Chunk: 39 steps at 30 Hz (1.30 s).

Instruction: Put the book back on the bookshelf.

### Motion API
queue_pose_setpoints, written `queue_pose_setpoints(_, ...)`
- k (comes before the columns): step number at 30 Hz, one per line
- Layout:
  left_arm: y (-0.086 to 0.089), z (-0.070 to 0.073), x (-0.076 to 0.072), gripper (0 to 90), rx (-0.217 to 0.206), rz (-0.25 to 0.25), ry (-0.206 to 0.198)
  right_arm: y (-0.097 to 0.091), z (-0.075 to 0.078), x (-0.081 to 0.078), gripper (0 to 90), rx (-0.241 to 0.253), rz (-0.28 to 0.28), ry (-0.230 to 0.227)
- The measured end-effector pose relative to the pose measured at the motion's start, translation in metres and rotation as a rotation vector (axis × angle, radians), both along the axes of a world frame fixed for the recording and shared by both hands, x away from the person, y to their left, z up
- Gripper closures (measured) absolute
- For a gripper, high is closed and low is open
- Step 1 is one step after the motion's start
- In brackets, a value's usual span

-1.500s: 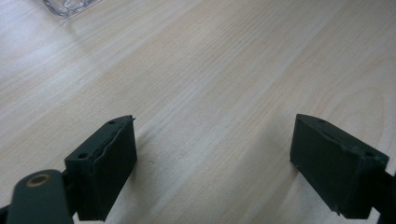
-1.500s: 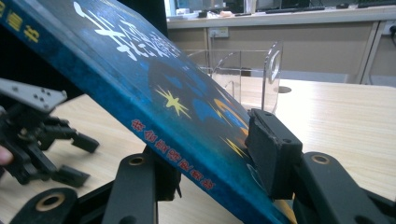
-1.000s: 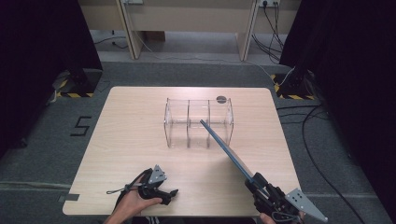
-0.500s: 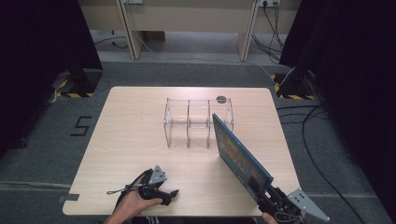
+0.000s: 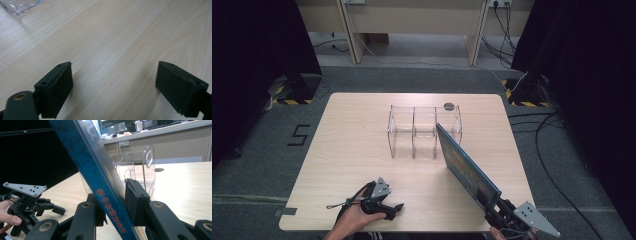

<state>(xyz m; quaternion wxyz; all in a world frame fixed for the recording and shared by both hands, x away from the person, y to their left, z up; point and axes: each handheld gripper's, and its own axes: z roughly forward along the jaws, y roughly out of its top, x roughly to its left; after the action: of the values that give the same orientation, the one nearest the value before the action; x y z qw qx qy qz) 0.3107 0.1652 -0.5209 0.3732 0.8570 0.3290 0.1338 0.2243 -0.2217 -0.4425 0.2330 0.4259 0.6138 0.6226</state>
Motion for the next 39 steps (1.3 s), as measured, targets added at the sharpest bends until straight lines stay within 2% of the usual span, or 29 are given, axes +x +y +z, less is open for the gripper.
queue_pose_setpoints(5,0.0,0.0,0.0,13.3,0.0,-0.001,0.0,-0.003,-0.003,0.003,67.4,0.092,0.014,0.036)
queue_pose_setpoints(12,-0.001,0.0,0.0,12.9,-0.002,0.001,-0.002,-0.004,-0.003,0.006,67.1,0.101,0.021,0.042)
queue_pose_setpoints(17,-0.001,-0.001,0.0,12.6,-0.004,0.0,-0.004,-0.003,-0.005,0.013,67.1,0.09,0.023,0.036)
queue_pose_setpoints(19,-0.001,-0.001,0.0,12.5,-0.005,0.0,-0.005,-0.002,-0.005,0.014,67.1,0.069,0.025,0.028)
queue_pose_setpoints(24,-0.001,-0.001,0.0,12.3,-0.005,-0.001,-0.005,0.001,-0.006,0.018,65.8,0.068,0.032,0.042)
queue_pose_setpoints(25,-0.001,-0.001,0.0,12.3,-0.005,-0.001,-0.005,0.001,-0.006,0.018,65.3,0.073,0.032,0.045)
queue_pose_setpoints(26,-0.001,-0.001,0.0,12.3,-0.005,-0.001,-0.005,0.001,-0.007,0.019,64.5,0.104,0.034,0.061)
queue_pose_setpoints(27,-0.001,-0.001,0.0,12.3,-0.004,-0.001,-0.005,0.001,-0.007,0.019,64.5,0.113,0.034,0.063)
queue_pose_setpoints(32,-0.001,-0.001,0.0,12.3,-0.003,-0.002,-0.005,0.0,-0.005,0.015,64.5,0.133,0.032,0.083)
queue_pose_setpoints(38,-0.002,-0.001,-0.001,12.4,-0.005,-0.003,-0.005,-0.004,-0.005,0.008,65.2,0.188,0.037,0.11)
queue_pose_setpoints(39,-0.002,-0.001,-0.001,12.4,-0.005,-0.003,-0.005,-0.005,-0.004,0.008,65.6,0.183,0.038,0.099)
